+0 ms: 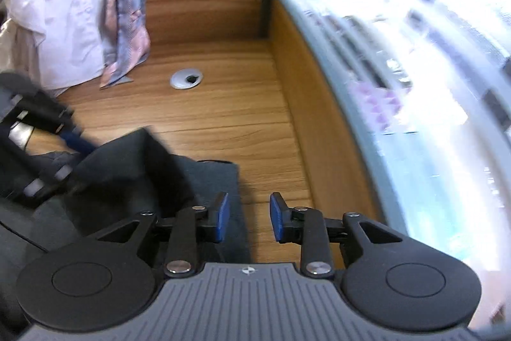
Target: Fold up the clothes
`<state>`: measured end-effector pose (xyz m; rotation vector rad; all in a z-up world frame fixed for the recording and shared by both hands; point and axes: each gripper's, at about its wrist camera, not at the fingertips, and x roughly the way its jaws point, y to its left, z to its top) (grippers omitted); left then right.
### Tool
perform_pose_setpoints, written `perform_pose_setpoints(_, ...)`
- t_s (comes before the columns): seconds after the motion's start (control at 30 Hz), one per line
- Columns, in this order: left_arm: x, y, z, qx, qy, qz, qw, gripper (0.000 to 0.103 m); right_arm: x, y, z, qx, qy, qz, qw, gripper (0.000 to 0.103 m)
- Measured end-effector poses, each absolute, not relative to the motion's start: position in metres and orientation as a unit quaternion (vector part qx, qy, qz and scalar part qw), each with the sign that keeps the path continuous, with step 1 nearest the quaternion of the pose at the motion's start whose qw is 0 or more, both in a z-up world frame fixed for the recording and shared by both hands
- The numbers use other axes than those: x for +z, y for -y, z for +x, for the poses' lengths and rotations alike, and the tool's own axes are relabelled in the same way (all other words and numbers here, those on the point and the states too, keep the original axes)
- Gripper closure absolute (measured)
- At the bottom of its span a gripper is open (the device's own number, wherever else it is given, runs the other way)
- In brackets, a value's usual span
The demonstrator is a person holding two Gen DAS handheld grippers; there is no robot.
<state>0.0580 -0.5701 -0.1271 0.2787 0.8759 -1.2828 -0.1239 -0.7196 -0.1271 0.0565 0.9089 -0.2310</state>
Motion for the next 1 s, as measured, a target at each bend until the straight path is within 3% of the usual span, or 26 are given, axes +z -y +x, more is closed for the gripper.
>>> perform_pose_setpoints(0.07, -0.12, 0.573, 0.068, -0.561, -0.377, 0.116, 0.728, 0.046, -0.125, 0.714, -0.131, -0.12, -0.43, 0.023, 0.894, 0.065)
perform_pose_setpoints(0.27, -0.111, 0.562, 0.091, -0.524, -0.377, 0.092, 0.758, 0.044, -0.142, 0.695, -0.137, -0.083, -0.43, 0.046, 0.898, 0.065)
perform_pose_setpoints(0.6, -0.12, 0.47, 0.078, -0.453, -0.429, 0.067, 0.779, 0.04, -0.222, 0.685, -0.114, -0.047, -0.459, 0.045, 0.886, 0.063)
perform_pose_setpoints(0.9, -0.118, 0.358, 0.054, -0.344, -0.459, -0.005, 0.819, 0.031, -0.171, 0.667, -0.112, -0.02, -0.461, 0.061, 0.885, 0.062)
perform_pose_setpoints(1.0, -0.115, 0.319, 0.042, -0.306, -0.467, -0.024, 0.829, 0.025, -0.144, 0.646, -0.111, 0.012, -0.457, 0.06, 0.887, 0.055)
